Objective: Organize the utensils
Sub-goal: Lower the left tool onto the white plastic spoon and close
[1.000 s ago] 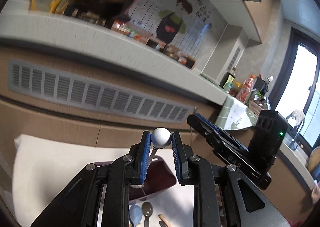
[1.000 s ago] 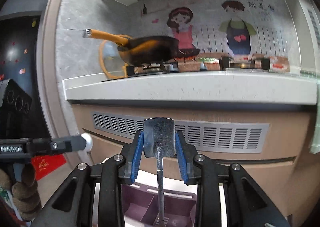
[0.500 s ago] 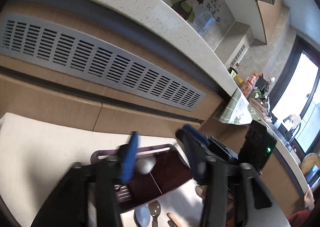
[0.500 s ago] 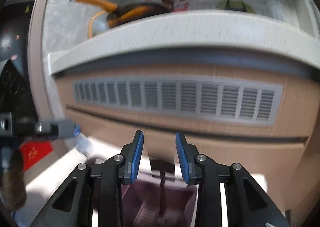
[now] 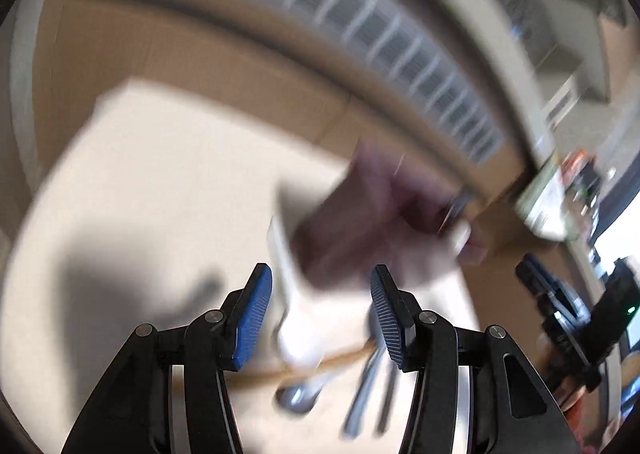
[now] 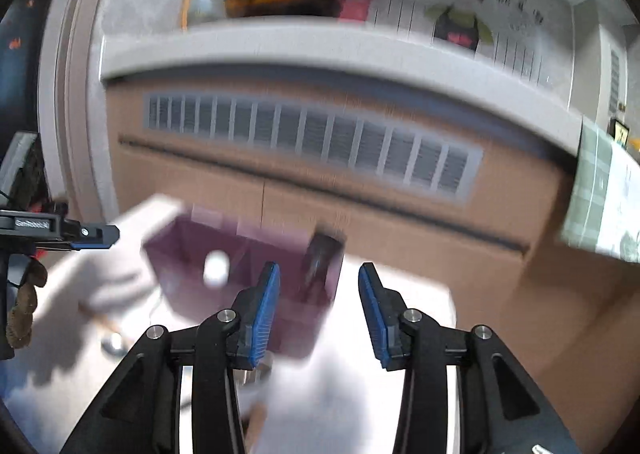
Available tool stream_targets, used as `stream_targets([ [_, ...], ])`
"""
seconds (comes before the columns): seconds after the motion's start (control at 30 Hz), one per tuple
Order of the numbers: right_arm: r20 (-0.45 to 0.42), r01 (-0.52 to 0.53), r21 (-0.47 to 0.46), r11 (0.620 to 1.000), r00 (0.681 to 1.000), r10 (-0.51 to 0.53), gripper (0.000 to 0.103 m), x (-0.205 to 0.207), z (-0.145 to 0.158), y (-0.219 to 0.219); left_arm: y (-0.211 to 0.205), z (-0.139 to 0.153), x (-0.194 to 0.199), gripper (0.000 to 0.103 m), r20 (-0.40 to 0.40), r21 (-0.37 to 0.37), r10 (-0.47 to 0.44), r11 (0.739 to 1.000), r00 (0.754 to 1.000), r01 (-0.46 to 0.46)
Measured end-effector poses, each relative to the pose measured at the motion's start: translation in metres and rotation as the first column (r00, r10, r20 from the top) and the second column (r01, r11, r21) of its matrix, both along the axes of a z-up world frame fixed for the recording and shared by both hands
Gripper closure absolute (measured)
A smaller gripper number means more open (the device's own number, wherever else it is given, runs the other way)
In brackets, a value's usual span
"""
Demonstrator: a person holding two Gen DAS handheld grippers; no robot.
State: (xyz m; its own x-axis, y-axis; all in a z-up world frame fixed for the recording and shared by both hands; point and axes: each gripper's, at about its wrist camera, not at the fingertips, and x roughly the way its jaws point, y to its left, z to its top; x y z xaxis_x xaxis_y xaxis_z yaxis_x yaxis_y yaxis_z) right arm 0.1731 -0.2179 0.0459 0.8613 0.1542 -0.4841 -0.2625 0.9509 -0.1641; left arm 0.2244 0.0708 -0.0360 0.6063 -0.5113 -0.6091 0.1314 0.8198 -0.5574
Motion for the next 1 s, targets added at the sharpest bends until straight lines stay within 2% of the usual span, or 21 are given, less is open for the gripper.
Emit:
stream_targets([
  [0.07, -0.086, 0.034, -0.04, 0.999, 0.996, -0.037, 0.065, -0.011, -0.028, 0.001, -0.013, -0.016, -0.001, 0.052, -0.036, 0.03, -0.055, 0.998, 0.998, 0.056],
  [0.2, -0.19, 0.037, -0.042, 0.998, 0.981, -0.044, 0.065, -0.027, -0.062, -0.001, -0.028, -0.023, 0.004, 0.052, -0.052, 0.116, -0.061, 0.991, 0.997, 0.067],
  [0.33, -0.274, 0.051, -0.06, 0.997, 0.959, -0.066, 0.065, -0.032, -0.085, -0.004, -0.036, -0.027, 0.002, 0.052, -0.08, 0.125, -0.09, 0.987, 0.993, 0.1],
  [0.4, -0.316, 0.023, -0.035, 0.999, 0.948, -0.033, 0.065, -0.033, -0.091, -0.004, -0.044, -0.029, -0.005, 0.052, -0.089, 0.122, -0.122, 0.984, 0.989, 0.132],
  [0.47, -0.377, -0.016, 0.04, 0.999, 0.926, 0.03, 0.065, -0.032, -0.097, -0.006, -0.049, -0.028, -0.018, 0.052, -0.084, 0.146, -0.149, 0.976, 0.985, 0.16],
  [0.57, -0.436, -0.01, 0.114, 0.993, 0.898, 0.059, 0.066, -0.028, -0.105, -0.006, -0.056, -0.029, -0.036, 0.052, -0.106, 0.14, -0.175, 0.972, 0.979, 0.189],
  [0.7, -0.46, 0.037, 0.082, 0.996, 0.888, 0.005, 0.069, -0.017, -0.115, 0.0, -0.056, -0.026, -0.056, 0.052, -0.142, 0.096, -0.203, 0.971, 0.969, 0.217],
  [0.77, -0.453, 0.038, 0.082, 0.996, 0.892, 0.003, 0.075, -0.013, -0.115, 0.003, -0.053, -0.023, -0.063, 0.052, -0.14, 0.096, -0.198, 0.972, 0.97, 0.212],
  [0.83, -0.453, 0.027, 0.086, 0.996, 0.891, 0.015, 0.092, -0.01, -0.114, 0.005, -0.047, -0.019, -0.068, 0.052, -0.115, 0.121, -0.184, 0.973, 0.976, 0.198],
  [0.93, -0.439, 0.043, 0.043, 0.998, 0.898, -0.019, 0.093, -0.008, -0.115, 0.004, -0.049, -0.01, -0.072, 0.052, -0.038, 0.219, -0.154, 0.963, 0.987, 0.158],
  [1.0, -0.423, 0.061, 0.008, 0.998, 0.905, -0.052, 0.093, -0.008, -0.115, -0.001, -0.057, -0.009, -0.07, 0.052, -0.024, 0.241, -0.189, 0.952, 0.982, 0.189],
])
